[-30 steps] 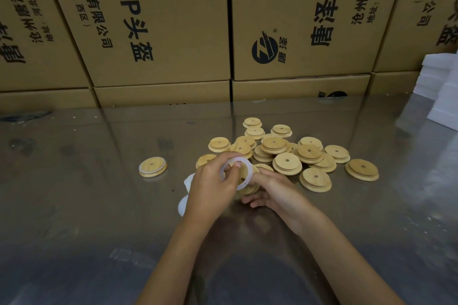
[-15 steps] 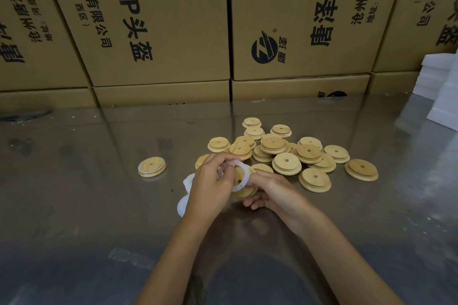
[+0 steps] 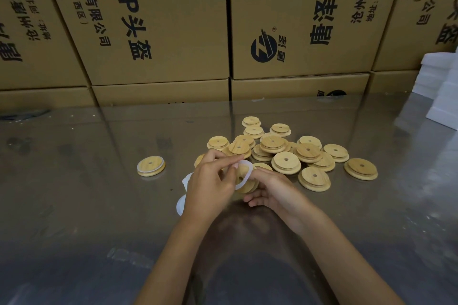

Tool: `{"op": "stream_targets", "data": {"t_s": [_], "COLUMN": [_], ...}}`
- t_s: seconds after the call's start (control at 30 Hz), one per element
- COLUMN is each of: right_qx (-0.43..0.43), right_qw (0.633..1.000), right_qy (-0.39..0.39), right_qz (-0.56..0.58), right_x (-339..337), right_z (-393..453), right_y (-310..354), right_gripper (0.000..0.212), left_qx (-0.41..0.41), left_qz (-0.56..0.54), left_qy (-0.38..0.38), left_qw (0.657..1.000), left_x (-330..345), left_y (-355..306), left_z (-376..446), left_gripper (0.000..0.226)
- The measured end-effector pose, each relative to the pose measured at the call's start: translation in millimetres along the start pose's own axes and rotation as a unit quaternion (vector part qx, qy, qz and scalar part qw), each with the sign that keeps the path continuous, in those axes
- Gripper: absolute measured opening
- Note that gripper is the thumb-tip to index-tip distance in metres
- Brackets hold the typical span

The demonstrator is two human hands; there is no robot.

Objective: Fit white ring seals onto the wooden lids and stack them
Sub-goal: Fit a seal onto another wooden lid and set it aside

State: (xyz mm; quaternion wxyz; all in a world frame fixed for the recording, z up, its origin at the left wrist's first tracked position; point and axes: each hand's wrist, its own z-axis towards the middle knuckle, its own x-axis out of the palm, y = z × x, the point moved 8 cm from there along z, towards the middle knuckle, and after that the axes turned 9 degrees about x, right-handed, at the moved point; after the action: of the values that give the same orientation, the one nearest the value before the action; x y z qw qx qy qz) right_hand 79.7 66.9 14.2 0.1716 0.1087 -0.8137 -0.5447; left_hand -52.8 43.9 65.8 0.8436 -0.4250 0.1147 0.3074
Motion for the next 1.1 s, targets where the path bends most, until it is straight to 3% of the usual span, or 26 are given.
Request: {"op": "stream_targets", "data": {"t_s": [0.2, 0.57, 0.77, 1.1], "right_qx": [0.002, 0.007, 0.009, -0.007], "right_qw": [1.000, 1.000, 1.000, 1.000], "right_qy": [-0.001, -0.007, -0.004, -0.011], "right_qz": [-0.006, -0.012, 0.009, -0.008], "right_x": [-1.7, -3.6, -5.4, -5.2], "right_z": [1.8, 4.6, 5.5, 5.0], "right_y": [-1.2, -3.1, -3.8, -1.2], "right_gripper": [0.024, 0.024, 0.022, 0.021], "left_qx": [0.045, 0.041, 0.023, -0.139], "left_qz": [0.071, 0.053, 0.042, -0.161], "left_qy": [0.029, -0.013, 0.000, -0.037], "left_qw": [0.996, 0.998, 0.999, 0.976], "left_x": [2.9, -4.2, 0.4, -3.9], "left_y": [-0.8, -3.0, -0.2, 21.1], "left_z": [0.9, 0.5, 0.2, 2.2], "left_gripper": [0.043, 0.025, 0.013, 0.012]}}
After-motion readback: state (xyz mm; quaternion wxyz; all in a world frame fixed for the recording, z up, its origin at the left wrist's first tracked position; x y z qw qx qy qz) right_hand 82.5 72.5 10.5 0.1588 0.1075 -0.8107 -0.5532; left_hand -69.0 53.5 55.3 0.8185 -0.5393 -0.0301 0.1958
